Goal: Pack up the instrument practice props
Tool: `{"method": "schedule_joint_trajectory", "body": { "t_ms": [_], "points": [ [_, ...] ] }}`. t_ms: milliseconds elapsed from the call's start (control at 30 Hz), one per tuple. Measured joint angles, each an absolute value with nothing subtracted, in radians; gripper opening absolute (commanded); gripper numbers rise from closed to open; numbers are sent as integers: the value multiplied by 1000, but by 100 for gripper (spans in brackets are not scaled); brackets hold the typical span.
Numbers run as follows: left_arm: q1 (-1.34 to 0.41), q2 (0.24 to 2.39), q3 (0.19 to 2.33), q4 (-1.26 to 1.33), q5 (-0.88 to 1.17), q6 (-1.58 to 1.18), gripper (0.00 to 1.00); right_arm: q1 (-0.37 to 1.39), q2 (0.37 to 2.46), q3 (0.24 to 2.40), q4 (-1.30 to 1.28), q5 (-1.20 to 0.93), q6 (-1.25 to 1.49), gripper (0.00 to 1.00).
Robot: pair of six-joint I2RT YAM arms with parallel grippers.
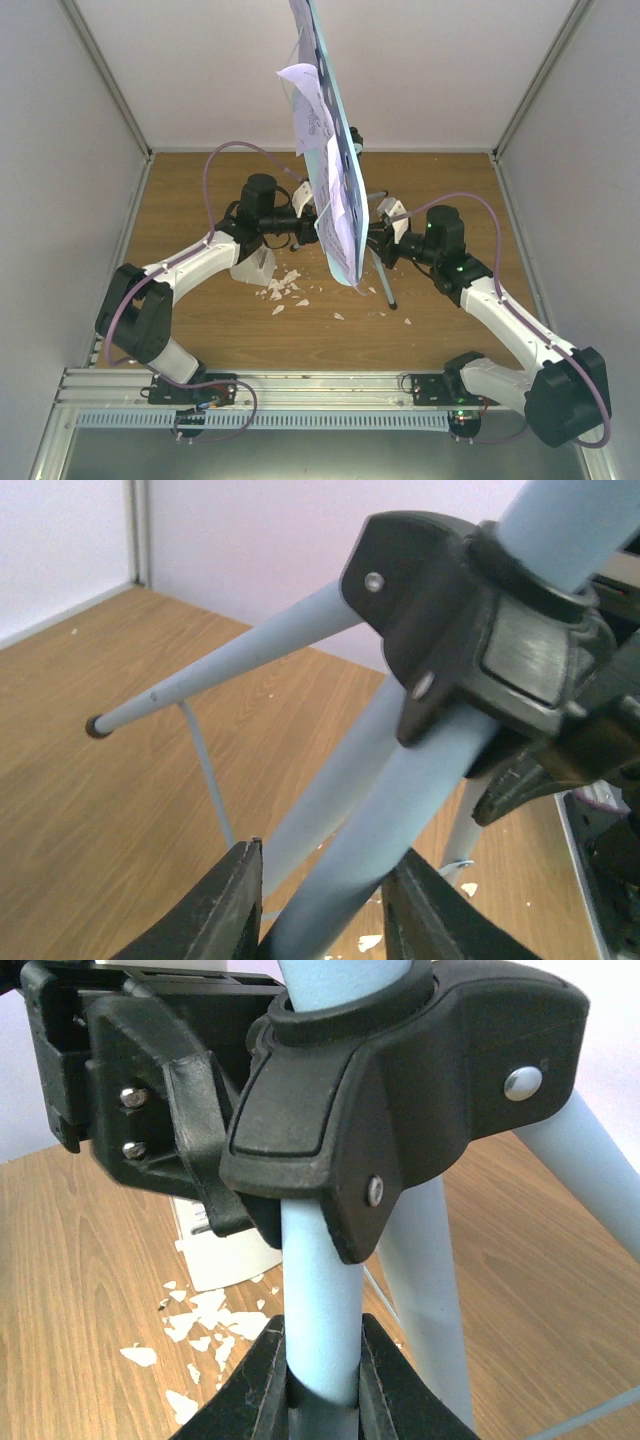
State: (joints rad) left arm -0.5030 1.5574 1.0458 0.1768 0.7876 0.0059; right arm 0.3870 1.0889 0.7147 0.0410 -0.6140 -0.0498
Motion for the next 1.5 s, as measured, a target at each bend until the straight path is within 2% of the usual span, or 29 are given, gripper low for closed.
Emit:
{"method": "schedule_joint_trajectory", "body": {
  "t_ms": [400, 567, 600, 633, 800, 1033, 1333, 1400, 1500],
  "points": [
    [-498, 1634, 1079, 255, 841, 86, 0, 324, 1105, 662, 170, -615, 37, 1],
    [-505, 1638, 1079, 257, 816, 90, 0, 318, 1117, 649, 210, -593, 64, 6],
    [-511, 1638, 1079, 258, 797, 91, 0, 318, 1119, 648, 214, -580, 70, 12],
    [-518, 1637, 1077, 260, 769, 95, 0, 318, 1122, 648, 217, -567, 75, 18],
    [-579, 1593, 1007, 322, 585, 86, 0, 318, 1138, 647, 235, -444, 89, 26],
    [-682, 1504, 890, 405, 295, 19, 0, 325, 1202, 684, 260, -361, 93, 27],
    [-815, 1460, 846, 420, -95, -121, 0, 326, 1333, 748, 352, -410, 48, 28],
    [-847, 1460, 846, 419, -178, -152, 0, 320, 1359, 752, 389, -434, 41, 36],
    [-878, 1462, 846, 419, -252, -204, 0, 306, 1390, 762, 411, -445, 57, 55]
  ]
}}
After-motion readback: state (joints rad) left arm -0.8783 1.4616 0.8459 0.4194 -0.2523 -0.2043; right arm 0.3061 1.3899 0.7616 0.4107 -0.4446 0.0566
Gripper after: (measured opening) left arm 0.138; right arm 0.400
